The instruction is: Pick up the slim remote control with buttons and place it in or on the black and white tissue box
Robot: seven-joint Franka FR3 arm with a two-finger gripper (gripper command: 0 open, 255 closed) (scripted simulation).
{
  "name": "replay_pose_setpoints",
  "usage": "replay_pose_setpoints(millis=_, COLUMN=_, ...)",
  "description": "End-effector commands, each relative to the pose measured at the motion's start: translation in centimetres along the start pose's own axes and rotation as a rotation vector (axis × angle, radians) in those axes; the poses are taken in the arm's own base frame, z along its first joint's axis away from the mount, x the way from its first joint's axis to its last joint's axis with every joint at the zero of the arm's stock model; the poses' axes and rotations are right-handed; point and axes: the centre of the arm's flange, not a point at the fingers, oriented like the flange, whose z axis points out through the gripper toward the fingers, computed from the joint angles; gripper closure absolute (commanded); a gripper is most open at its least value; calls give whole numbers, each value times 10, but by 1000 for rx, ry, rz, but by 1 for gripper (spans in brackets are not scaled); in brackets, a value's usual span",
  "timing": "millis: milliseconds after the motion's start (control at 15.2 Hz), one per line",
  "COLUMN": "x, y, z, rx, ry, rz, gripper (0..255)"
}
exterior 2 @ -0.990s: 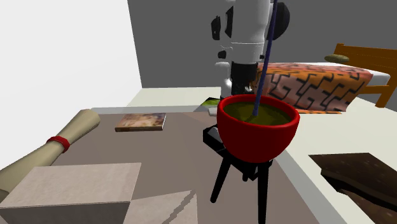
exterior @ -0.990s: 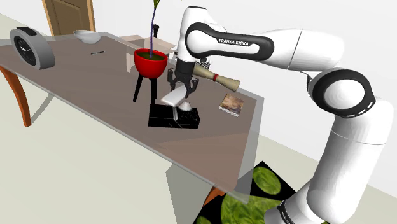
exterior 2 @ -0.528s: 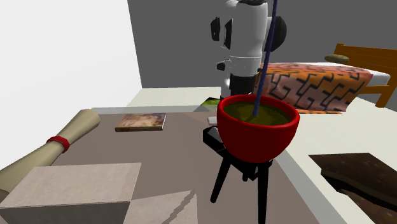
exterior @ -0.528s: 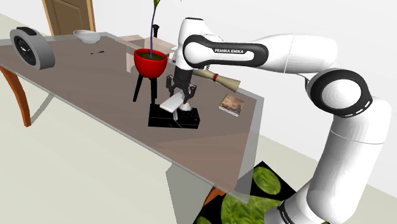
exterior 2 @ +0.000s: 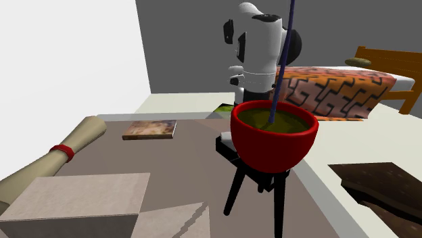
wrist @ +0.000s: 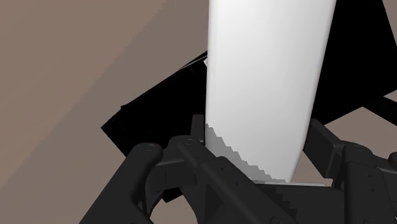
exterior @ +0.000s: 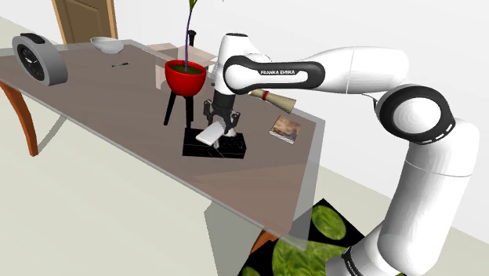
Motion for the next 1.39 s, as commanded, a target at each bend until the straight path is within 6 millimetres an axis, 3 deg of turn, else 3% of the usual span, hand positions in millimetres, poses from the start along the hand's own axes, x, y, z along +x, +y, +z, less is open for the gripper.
replay_pose_setpoints(millis=0, x=0, y=0, z=0, rx=1, ry=0, rz=0, gripper=255)
replay_pose_setpoints(millis=198, x=0, y=0, z=0, rx=1, ry=0, rz=0, gripper=255)
replay_pose_setpoints(millis=264, x=0, y=0, z=0, rx=1, ry=0, rz=0, gripper=0)
replay_pose_setpoints(millis=594, x=0, y=0, z=0, rx=1, ry=0, rz=0, gripper=0)
replay_pose_setpoints(millis=858, x=0, y=0, z=-50, rx=1, ry=0, rz=0, gripper=0)
replay_pose_setpoints(millis=1320, x=0, y=0, z=-50, rx=1, ry=0, rz=0, gripper=0)
